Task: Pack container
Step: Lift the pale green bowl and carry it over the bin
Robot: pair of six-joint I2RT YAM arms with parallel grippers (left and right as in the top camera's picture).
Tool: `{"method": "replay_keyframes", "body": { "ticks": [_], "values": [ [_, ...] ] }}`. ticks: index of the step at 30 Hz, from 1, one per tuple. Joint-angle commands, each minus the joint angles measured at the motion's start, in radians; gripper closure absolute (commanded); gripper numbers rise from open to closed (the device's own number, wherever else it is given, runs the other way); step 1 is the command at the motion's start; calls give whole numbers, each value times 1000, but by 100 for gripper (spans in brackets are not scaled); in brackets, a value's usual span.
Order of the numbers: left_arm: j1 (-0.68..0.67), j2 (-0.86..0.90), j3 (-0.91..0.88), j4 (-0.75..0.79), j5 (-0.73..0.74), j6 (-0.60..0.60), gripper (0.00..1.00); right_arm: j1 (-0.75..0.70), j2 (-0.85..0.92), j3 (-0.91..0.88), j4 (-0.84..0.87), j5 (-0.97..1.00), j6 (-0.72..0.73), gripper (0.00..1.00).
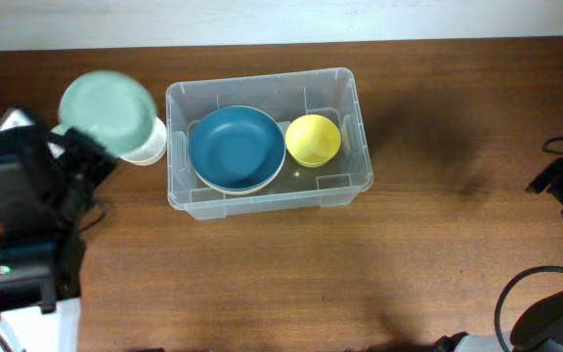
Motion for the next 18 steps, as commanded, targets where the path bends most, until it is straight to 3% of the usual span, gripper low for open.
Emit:
{"method": "replay_keyframes", "body": {
  "ticks": [1,10,18],
  "values": [
    [-146,22,17,125,89,16,99,-3,-18,-1,0,-2,-4,1],
    [-495,280,27,422,89,83,99,-3,-18,-1,0,-2,-3,1],
    [-657,565,161,370,-31,224,99,-3,-18,-1,0,-2,-3,1]
  ]
}}
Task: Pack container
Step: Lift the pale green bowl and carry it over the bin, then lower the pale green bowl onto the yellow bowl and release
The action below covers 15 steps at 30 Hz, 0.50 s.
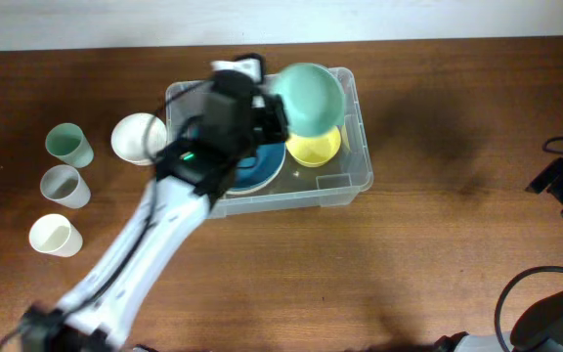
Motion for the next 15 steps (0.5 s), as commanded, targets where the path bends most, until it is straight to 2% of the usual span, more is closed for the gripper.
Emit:
{"method": "replay_keyframes", "body": {
  "ticks": [1,15],
  "values": [
    [-43,79,84,-12,-82,101,99,-3,-18,-1,0,-2,-4,1],
    [-63,285,111,-30,-190,132,99,-3,-18,-1,0,-2,-4,1]
  ]
}}
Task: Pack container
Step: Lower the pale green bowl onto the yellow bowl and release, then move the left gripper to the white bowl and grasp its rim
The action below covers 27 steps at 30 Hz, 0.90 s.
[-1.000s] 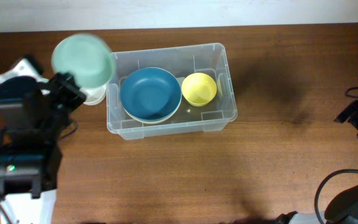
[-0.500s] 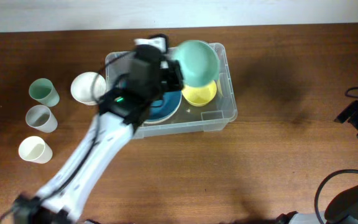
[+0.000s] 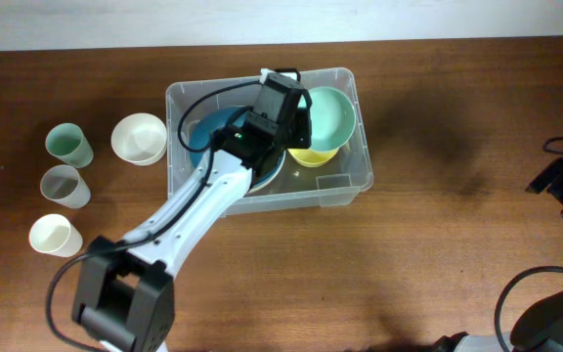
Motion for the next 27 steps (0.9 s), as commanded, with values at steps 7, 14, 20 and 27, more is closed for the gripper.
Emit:
{"method": "replay_keyframes", "body": {
  "ticks": [7,14,20,27],
  "values": [
    [0,91,26,15,-50,24,99,-3,-18,-1,0,-2,-3,1],
    [0,140,26,18,-50,24,99,-3,-18,-1,0,-2,-3,1],
    [0,146,26,19,-50,24,99,-3,-18,-1,0,-2,-3,1],
    [0,146,26,18,-50,24,80,-3,-18,-1,0,-2,-3,1]
  ]
}}
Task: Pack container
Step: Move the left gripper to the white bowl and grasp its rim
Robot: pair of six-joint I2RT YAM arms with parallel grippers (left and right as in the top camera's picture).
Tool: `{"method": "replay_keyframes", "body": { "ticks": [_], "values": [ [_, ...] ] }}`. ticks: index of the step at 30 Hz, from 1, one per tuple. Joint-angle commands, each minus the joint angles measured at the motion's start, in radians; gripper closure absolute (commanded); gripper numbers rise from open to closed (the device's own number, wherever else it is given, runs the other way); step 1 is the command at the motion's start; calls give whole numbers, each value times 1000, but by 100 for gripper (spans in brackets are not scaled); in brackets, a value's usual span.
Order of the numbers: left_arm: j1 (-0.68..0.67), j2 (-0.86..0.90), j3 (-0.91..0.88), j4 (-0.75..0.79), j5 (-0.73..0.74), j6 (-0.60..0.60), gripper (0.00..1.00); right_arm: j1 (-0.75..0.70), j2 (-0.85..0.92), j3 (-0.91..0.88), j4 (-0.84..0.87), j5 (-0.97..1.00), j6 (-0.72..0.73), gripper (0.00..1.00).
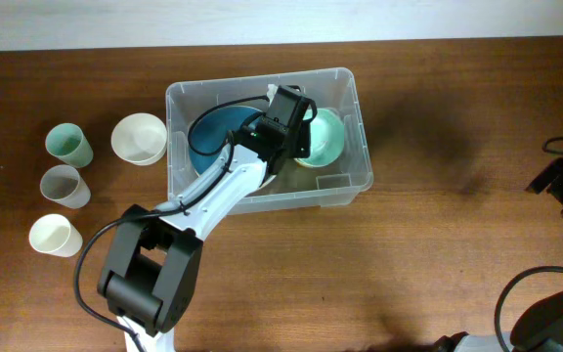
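A clear plastic container [352,182] stands at the middle of the table. Inside it, a blue bowl [211,149] lies on the left and a pale green bowl [325,137] sits on the right, over the spot of a yellow bowl that is now hidden beneath it. My left gripper [301,125] reaches into the container and is shut on the green bowl's left rim. The left arm covers part of the blue bowl. A dark part of my right arm [555,178] shows at the right edge; its fingers cannot be made out.
Left of the container stand a cream bowl [139,138], a green cup [68,145], a grey cup [64,185] and a cream cup [54,235]. Cables lie at the lower right corner.
The green bowl was held tilted above the yellow bowl; now it sits lower and level in the container's right side, covering the yellow bowl. My left gripper is still at its rim.
My left gripper held the green bowl up at the table's left, over the cups and cream bowl. Then it held the bowl above the container's right end, then tilted just over the yellow bowl. Now the bowl rests nested on the yellow one.
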Motion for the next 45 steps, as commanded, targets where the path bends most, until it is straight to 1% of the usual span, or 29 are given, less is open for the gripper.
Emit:
{"method": "replay_keyframes", "body": {
  "ticks": [1,4,6,7,8,9,10,12,15,16,17,18,20,22,25,27,29,32,34,38,41,45],
  "values": [
    [0,5,25,2,-12,11,77,-3,-18,-1,0,-2,-3,1],
    [0,5,25,2,-12,11,67,-3,-18,-1,0,-2,-3,1],
    [0,5,26,5,-12,11,66,-3,-18,-1,0,-2,-3,1],
    [0,5,29,6,-12,21,65,-3,-18,-1,0,-2,-3,1],
    [0,5,39,5,-12,41,62,-3,-18,-1,0,-2,-3,1],
    [1,4,57,2,-12,72,56,-3,-18,-1,0,-2,-3,1],
    [3,-1,77,-8,-12,92,54,-3,-18,-1,0,-2,-3,1],
    [13,-19,140,-51,-16,115,52,-3,-18,-1,0,-2,-3,1],
    [42,-71,254,-166,-66,120,48,-3,-18,-1,0,-2,-3,1],
    [59,-97,297,-225,-107,119,39,-3,-18,-1,0,-2,-3,1],
    [77,-119,329,-275,-148,119,21,-3,-18,-1,0,-2,-3,1],
    [97,-143,356,-322,-191,119,1,-3,-18,-1,0,-2,-3,1],
    [151,-195,390,-402,-261,118,1,-3,-18,-1,0,-2,-3,1],
    [223,-251,394,-461,-272,112,1,-3,-18,-1,0,-2,-3,1],
    [347,-307,394,-566,-266,-3,1,-3,-18,-1,0,-2,-3,1],
    [433,-317,394,-631,-219,-72,1,-3,-18,-1,0,-2,-3,1],
    [507,-307,390,-665,-115,-74,1,-3,-18,-1,0,-2,-3,1],
    [579,-283,360,-671,23,-74,1,-3,-18,-1,0,-2,-3,1],
    [614,-255,341,-671,57,-77,1,-3,-18,-1,0,-2,-3,1],
    [670,-183,324,-671,114,-225,0,-3,-18,-1,0,-2,-3,1],
    [699,-121,324,-653,161,-255,1,-3,-18,-1,0,-2,-3,1],
    [715,-42,324,-657,161,-355,2,-3,-18,-1,0,-2,-3,1]
  ]
}}
